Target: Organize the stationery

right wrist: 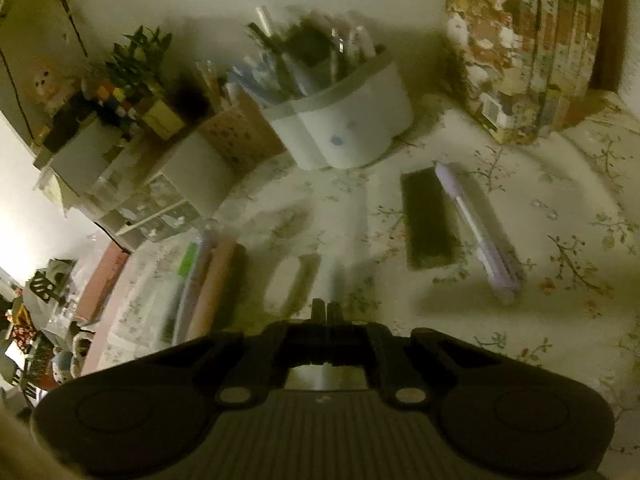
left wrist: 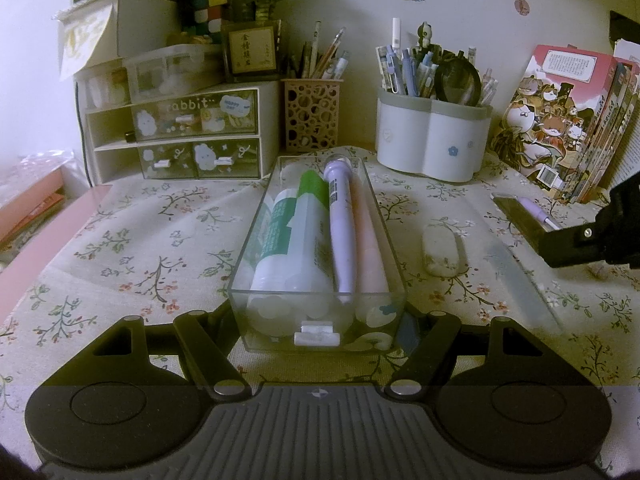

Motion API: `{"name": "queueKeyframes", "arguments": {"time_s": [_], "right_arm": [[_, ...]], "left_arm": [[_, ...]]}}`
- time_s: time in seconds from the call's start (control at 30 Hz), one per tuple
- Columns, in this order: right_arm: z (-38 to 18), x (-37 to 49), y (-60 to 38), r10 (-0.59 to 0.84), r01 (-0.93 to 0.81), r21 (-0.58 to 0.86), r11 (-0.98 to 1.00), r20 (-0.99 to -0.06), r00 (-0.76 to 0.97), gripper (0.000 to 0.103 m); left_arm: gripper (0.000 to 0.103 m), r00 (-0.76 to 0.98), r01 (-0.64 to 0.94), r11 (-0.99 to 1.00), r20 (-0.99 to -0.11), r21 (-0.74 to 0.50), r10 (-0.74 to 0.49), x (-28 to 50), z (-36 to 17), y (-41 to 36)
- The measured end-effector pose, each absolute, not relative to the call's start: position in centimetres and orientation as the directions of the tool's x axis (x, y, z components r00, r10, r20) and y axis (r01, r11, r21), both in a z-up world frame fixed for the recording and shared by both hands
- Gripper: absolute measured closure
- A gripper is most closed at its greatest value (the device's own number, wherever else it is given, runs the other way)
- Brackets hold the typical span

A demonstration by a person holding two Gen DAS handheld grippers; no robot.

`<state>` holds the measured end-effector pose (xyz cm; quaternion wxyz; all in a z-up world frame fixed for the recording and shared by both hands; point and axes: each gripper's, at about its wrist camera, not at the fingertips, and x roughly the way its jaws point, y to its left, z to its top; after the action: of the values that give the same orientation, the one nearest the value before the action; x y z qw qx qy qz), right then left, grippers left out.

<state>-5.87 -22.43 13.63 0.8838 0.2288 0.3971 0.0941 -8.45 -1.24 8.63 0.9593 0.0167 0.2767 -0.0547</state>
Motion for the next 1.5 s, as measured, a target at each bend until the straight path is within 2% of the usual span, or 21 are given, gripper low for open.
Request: {"name": "queueKeyframes", "arguments": {"time_s": [0.2, 0.37, 0.53, 0.57, 0.83, 1.17, 1.5], "right_arm": [[12.8, -5.4, -21.7, 0.323, 0.010, 0.421, 0.907, -0.711, 0.624, 0.097], [13.4, -5.5, -20.9, 0.321, -0.022, 0.393, 0.919, -0.715, 0.621, 0.068], [12.4, -5.6, -19.3, 0.312, -0.061, 0.344, 0.937, -0.742, 0.593, 0.071], [12.4, -5.7, -19.1, 0.297, -0.061, 0.329, 0.943, -0.742, 0.601, 0.083], [11.8, -6.1, -19.5, 0.311, -0.039, 0.372, 0.927, -0.710, 0.632, 0.084], [12.5, -6.1, -20.8, 0.378, -0.002, 0.504, 0.864, -0.644, 0.665, 0.084], [12.7, -5.4, -20.7, 0.430, 0.021, 0.587, 0.809, -0.616, 0.660, 0.084]], "left_arm": [[0.031, 0.841, 0.114, 0.994, -0.533, 0.002, -0.095, -8.5, 8.6, -1.3], [0.031, 0.841, 0.113, 0.994, -0.533, 0.002, -0.095, -8.4, 8.6, -1.3], [0.031, 0.841, 0.114, 0.993, -0.533, 0.002, -0.095, -8.5, 8.7, -1.3], [0.031, 0.841, 0.113, 0.994, -0.533, 0.002, -0.095, -8.4, 8.7, -1.3], [0.031, 0.841, 0.108, 0.994, -0.534, 0.005, -0.088, -8.5, 8.7, -1.4], [0.031, 0.841, 0.108, 0.994, -0.534, 0.006, -0.088, -8.5, 8.7, -1.1], [0.031, 0.840, 0.109, 0.994, -0.535, 0.007, -0.088, -8.5, 8.7, -1.1]]}}
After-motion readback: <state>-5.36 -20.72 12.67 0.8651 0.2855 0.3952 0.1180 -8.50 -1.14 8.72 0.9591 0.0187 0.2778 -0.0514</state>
